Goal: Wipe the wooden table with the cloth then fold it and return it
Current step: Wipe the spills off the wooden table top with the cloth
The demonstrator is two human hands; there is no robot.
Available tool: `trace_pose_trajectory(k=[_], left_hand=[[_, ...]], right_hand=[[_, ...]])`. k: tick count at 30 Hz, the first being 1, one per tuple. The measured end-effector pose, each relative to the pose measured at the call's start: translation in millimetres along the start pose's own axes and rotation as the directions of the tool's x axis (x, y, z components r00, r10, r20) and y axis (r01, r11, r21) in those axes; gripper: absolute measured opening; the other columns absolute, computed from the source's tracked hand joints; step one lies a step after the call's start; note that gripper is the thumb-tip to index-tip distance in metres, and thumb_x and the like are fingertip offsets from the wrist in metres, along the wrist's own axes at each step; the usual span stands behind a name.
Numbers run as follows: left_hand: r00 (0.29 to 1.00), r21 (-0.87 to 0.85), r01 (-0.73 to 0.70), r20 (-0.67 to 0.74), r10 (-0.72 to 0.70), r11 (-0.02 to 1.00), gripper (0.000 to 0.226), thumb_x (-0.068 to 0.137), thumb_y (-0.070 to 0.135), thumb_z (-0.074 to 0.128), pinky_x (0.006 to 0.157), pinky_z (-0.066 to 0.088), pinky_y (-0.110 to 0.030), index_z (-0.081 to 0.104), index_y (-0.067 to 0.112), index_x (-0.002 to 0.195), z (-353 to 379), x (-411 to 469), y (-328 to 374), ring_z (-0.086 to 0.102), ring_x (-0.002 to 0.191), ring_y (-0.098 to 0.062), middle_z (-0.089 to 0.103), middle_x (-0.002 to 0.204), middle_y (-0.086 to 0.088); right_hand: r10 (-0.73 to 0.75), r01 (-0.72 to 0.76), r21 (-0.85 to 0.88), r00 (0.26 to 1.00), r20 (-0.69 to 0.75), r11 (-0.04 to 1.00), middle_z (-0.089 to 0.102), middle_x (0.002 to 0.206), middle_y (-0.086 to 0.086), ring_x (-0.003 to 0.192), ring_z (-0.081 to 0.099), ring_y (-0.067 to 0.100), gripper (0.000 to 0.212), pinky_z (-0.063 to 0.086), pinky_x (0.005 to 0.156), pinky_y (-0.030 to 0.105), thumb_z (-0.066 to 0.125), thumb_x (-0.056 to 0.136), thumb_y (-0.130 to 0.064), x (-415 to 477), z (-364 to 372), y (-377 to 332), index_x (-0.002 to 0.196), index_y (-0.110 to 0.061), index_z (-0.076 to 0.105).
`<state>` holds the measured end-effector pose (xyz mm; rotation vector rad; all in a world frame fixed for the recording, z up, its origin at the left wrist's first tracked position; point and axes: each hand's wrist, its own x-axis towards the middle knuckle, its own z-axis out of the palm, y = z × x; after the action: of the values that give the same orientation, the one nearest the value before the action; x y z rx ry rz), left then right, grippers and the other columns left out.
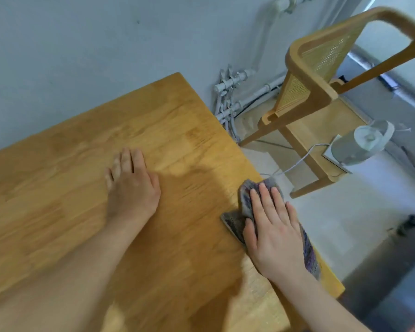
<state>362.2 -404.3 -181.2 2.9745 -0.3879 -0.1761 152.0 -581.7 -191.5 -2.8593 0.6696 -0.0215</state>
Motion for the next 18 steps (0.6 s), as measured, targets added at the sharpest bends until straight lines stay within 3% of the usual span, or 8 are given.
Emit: trace_pose_trajectory(k=[4,6,7,9,10,12,18], left_hand=[[0.999,-0.010,-0.032,0.024,0.032,0.999,0.057,0.096,0.031,0.028,0.118,0.006,-0.047,0.017,0.013,0.150,8,-9,19,0.005,0.146,-0.026,0.012,0.159,-0.011],[0.999,-0.007,-0.031,0.037,0.031,0.999,0.057,0.097,0.031,0.027,0.118,0.005,-0.046,0.016,0.014,0.151,7,-6,18,0.003,0.146,-0.026,0.009,0.160,-0.010],[0.999,-0.004,-0.036,0.041,0.037,0.999,0.057,0.097,0.032,0.026,0.119,0.005,-0.046,0.015,0.015,0.150,6,-5,16,0.003,0.146,-0.026,0.009,0.160,-0.010],[0.997,0.008,-0.059,0.044,0.059,0.998,0.057,0.097,0.033,0.025,0.118,0.006,-0.047,0.016,0.015,0.150,5,-2,15,0.003,0.146,-0.026,0.009,0.159,-0.010],[0.996,0.015,-0.076,0.048,0.075,0.997,0.057,0.097,0.034,0.025,0.118,0.006,-0.047,0.016,0.015,0.150,4,0,15,0.003,0.146,-0.026,0.009,0.159,-0.010],[0.992,0.020,-0.112,0.059,0.111,0.994,0.057,0.098,0.035,0.024,0.119,0.005,-0.046,0.013,0.016,0.150,4,10,17,0.001,0.147,-0.024,0.007,0.160,-0.009],[0.988,-0.055,-0.147,0.036,0.149,0.988,0.058,0.098,0.038,0.020,0.119,0.001,-0.045,0.010,0.019,0.152,9,65,55,-0.002,0.147,-0.020,0.004,0.161,-0.004]], right_hand=[[0.084,-0.084,0.004,0.996,-0.002,0.996,0.032,0.156,0.010,0.140,0.035,0.029,0.064,0.032,0.111,0.044,0.028,0.098,-0.048,4,-1,4,0.150,-0.011,0.033],[0.185,-0.186,0.023,0.982,0.046,0.982,0.044,0.148,0.011,0.126,0.049,0.031,0.068,0.045,0.094,0.041,0.027,0.098,-0.054,26,-6,-1,0.149,-0.010,0.033],[0.246,-0.249,0.030,0.965,0.087,0.968,0.055,0.135,0.009,0.115,0.056,0.031,0.067,0.048,0.079,0.038,0.027,0.098,-0.058,41,-9,-2,0.144,-0.011,0.039],[0.312,-0.322,0.053,0.939,0.142,0.945,0.062,0.091,0.004,0.089,0.062,0.030,0.060,0.041,0.058,0.034,0.029,0.093,-0.067,69,-12,-1,0.107,-0.015,0.054],[0.311,-0.328,0.082,0.935,0.173,0.941,0.058,0.076,0.002,0.078,0.061,0.029,0.059,0.039,0.055,0.034,0.031,0.090,-0.070,82,-13,0,0.088,-0.015,0.051],[0.279,-0.324,0.182,0.931,0.234,0.929,0.051,0.062,0.001,0.062,0.054,0.025,0.060,0.038,0.052,0.033,0.036,0.088,-0.072,106,-15,2,0.069,-0.015,0.043],[0.186,-0.349,0.463,0.913,0.363,0.814,0.044,0.053,0.005,0.051,0.045,0.022,0.060,0.031,0.049,0.032,0.051,0.088,-0.064,174,-11,-11,0.058,-0.013,0.040]])
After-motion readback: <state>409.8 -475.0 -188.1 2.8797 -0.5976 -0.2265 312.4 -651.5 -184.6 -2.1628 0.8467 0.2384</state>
